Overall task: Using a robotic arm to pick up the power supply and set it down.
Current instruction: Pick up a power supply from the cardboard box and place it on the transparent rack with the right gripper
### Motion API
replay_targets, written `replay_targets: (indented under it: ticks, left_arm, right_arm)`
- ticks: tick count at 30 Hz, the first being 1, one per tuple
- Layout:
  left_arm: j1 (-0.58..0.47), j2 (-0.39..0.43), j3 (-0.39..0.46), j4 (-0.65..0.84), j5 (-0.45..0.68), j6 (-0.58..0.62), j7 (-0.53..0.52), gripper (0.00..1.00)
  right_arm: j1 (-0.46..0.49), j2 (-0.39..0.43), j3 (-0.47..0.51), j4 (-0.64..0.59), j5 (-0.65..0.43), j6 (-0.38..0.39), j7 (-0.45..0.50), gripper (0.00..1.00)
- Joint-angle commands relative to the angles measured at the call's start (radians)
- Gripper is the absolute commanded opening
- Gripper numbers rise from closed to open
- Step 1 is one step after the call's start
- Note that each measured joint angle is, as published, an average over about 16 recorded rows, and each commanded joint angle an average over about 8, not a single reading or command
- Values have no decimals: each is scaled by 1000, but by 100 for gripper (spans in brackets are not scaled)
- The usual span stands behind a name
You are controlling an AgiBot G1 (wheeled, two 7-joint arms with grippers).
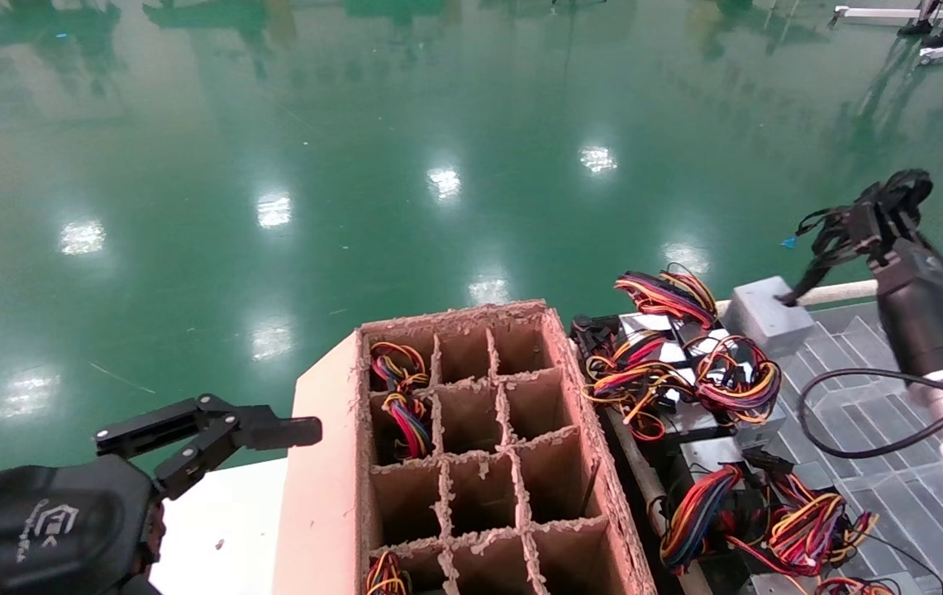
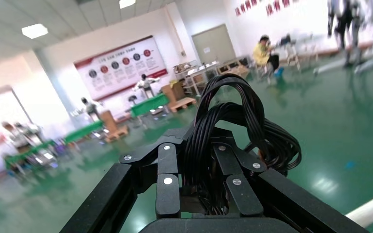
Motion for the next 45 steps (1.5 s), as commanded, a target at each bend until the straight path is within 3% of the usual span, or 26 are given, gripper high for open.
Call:
replay_targets:
  ticks: [1,6,17,24,29,37,45]
  left_arm:
    - [0,0,0,0,0,0,0,100]
    - [0,0,0,0,0,0,0,100]
    - [0,0,0,0,0,0,0,100]
    - [0,0,0,0,0,0,0,100]
    - [0,0,1,0,0,0,0,100]
    - [0,0,1,0,0,0,0,100]
    - [0,0,1,0,-1,0,0,100]
  right_arm:
    - [-5,6,-1,11,-2,-7,-30,0]
    - [40,58,-95,38,-138,8,-93,0]
    - [205,165,-313,55,-452,107,-117,0]
    - [348,178,-504,53,-726,140,-65,0]
    - [461,182,-607,37,-873,117,18,0]
    - [562,183,-692,25,-994,56,105,0]
    - [577,184,-723,25,-1039,82,120,0]
